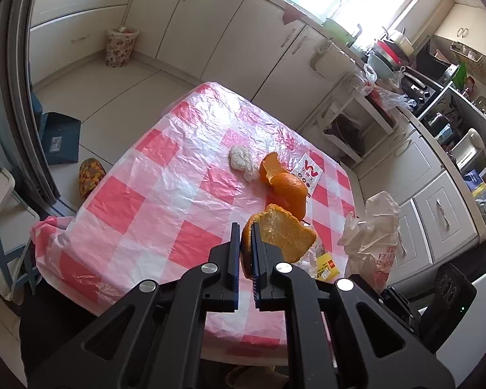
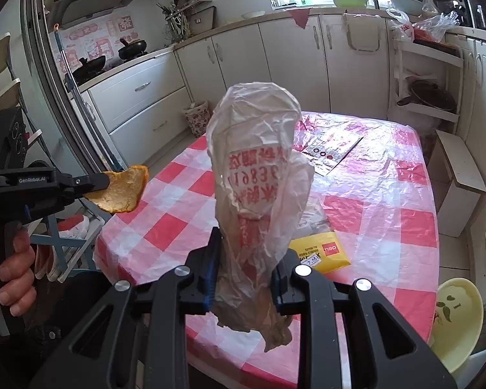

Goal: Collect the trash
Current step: 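Lift peel and bag to the yellow bin and open the right tool over it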

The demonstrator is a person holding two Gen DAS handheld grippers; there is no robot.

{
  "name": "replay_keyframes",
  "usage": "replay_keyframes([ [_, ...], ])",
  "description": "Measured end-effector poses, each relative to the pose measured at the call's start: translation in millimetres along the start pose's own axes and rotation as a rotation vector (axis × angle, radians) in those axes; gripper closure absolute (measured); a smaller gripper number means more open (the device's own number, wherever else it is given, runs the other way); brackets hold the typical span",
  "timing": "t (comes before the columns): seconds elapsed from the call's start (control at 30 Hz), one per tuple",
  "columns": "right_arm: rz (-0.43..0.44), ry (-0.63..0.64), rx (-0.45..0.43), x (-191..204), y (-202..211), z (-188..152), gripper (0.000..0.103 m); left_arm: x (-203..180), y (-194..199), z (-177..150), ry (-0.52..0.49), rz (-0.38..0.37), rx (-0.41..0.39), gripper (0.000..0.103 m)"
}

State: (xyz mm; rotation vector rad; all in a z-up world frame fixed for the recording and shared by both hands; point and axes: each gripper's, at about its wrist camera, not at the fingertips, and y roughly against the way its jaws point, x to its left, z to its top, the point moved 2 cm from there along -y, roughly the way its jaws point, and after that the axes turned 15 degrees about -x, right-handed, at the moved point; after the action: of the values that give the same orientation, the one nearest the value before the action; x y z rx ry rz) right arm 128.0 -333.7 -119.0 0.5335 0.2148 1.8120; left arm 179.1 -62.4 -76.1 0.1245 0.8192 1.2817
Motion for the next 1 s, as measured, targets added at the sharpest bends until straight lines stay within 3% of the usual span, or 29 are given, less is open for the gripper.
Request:
replay_keyframes([
  [0.4,-0.009,-0.002,-0.032,-1.2,7.2,3.4,0.076,-9.5,12.0,3.0,-0.009,-0.021,-0.018,0.097],
  [0.7,-0.061,-0.029,-0.075,-17.9,21.8,18.0,0.076,-38.4,7.2,0.4,-0.05,-0.085,-0.005,0.097],
  [0.87,-0.175,-0.094,-0.084,-69.8,46.7,27.8,0.076,-79.8,-10.3,-10.7,-0.094,-0.154,0.037,0.097],
  [1.0,-0.311,-0.171,-0.006,-137.9,59.0,15.3,0.075,-120.7,-34.9,-32.9,-0.137,-0.212,0.099,0.097],
])
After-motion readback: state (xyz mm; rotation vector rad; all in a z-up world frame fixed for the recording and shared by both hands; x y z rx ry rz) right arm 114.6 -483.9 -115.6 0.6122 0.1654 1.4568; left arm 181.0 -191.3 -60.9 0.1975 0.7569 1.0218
